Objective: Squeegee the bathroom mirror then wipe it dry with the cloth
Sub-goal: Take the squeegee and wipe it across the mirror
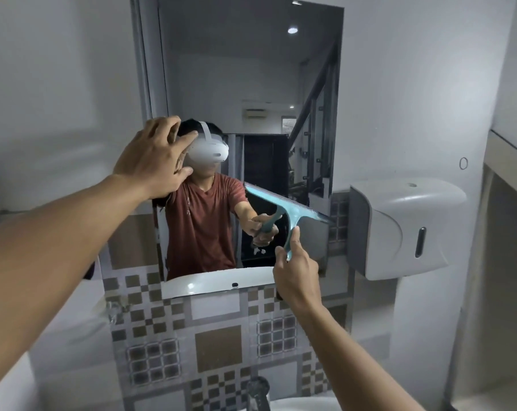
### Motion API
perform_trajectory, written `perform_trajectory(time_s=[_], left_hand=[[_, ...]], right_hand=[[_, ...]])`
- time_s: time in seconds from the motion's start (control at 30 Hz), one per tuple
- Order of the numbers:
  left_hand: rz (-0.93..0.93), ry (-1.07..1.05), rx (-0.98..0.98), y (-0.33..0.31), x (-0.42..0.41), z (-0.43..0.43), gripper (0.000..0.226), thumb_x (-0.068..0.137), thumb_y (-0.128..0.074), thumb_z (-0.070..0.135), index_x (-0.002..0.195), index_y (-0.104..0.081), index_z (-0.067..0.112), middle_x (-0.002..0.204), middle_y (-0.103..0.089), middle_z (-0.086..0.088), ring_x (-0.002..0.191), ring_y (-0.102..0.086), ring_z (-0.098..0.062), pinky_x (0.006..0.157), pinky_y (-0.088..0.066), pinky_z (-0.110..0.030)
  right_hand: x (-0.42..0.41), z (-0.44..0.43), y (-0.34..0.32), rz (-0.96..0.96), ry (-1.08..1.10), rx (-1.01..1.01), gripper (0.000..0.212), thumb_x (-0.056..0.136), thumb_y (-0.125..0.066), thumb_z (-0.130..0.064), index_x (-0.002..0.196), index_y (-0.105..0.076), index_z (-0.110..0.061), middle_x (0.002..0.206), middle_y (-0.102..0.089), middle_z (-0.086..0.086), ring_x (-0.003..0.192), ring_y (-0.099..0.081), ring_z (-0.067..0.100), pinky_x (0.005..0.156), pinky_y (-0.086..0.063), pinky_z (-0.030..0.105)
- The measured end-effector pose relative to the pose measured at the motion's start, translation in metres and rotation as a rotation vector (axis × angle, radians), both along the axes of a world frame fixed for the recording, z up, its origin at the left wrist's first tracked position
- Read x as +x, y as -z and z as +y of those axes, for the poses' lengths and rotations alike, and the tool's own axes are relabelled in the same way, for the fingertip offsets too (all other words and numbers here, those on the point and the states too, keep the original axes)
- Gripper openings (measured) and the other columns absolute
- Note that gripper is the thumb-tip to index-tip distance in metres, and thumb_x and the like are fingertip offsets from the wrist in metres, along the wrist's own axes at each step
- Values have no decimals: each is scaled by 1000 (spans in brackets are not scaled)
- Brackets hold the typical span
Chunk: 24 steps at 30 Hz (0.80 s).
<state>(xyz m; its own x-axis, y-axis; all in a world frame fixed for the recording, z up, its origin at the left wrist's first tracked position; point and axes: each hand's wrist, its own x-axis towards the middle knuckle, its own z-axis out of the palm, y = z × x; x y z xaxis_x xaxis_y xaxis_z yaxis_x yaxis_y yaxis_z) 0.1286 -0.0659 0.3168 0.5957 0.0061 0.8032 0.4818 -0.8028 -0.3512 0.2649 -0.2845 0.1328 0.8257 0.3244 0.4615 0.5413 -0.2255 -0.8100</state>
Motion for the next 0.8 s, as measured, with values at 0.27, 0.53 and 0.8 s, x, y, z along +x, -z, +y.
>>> perform_trajectory(time_s=[0.27,0.53,0.8], left_hand=[[6,-5,-6,-8,-3,3,66,86,-75,27,146,-50,17,149,-37,-14,138,-34,-37,95,-52,-57],[32,-46,11,-12,-5,8,67,88,-73,32,148,-48,19,152,-37,-13,141,-33,-36,91,-53,-60],[24,-50,20,-9,-3,10,68,88,-73,32,150,-47,20,153,-38,-13,141,-33,-35,88,-55,-58]], right_hand=[[-56,55,13,50,-132,129,67,105,-46,-34,160,-9,-23,110,-71,2,92,-62,16,79,-48,31],[-79,81,34,4,-236,66,71,104,-49,-34,161,-6,-29,80,-66,0,67,-58,13,61,-48,29],[-77,82,44,-154,-234,-106,69,105,-48,-36,157,-3,-44,100,-63,-1,85,-60,15,69,-49,31]])
